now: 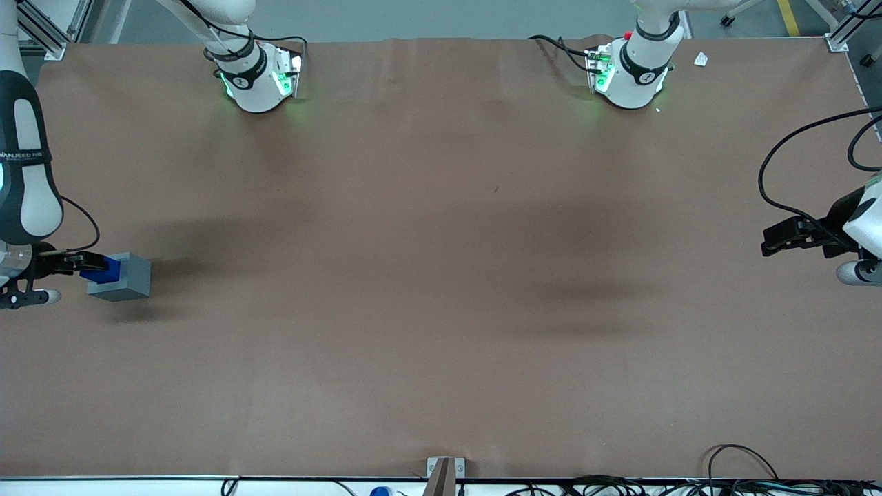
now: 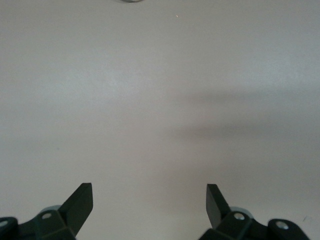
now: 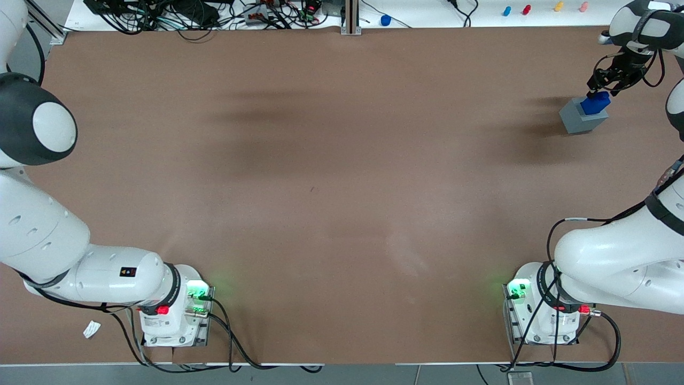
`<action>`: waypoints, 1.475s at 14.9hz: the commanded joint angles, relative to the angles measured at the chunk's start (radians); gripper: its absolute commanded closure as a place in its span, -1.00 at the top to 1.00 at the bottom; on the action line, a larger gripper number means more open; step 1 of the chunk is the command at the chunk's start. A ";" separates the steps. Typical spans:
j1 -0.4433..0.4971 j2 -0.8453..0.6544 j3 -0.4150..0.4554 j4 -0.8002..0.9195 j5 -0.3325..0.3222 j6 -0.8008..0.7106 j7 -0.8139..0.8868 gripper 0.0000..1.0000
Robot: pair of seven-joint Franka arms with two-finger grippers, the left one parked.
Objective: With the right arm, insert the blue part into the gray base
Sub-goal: 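Lower the blue block into the gray base's opening, then open the right gripper and raise it away from the base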
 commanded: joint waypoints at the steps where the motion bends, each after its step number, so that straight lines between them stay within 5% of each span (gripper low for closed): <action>1: -0.023 0.008 0.021 0.031 -0.004 -0.013 0.002 1.00; 5: -0.015 -0.043 0.026 0.057 0.024 -0.040 -0.002 1.00; 11: 0.090 -0.081 0.036 0.322 0.053 -0.387 0.153 1.00; 22: 0.287 -0.441 0.035 0.088 0.055 -0.429 0.411 1.00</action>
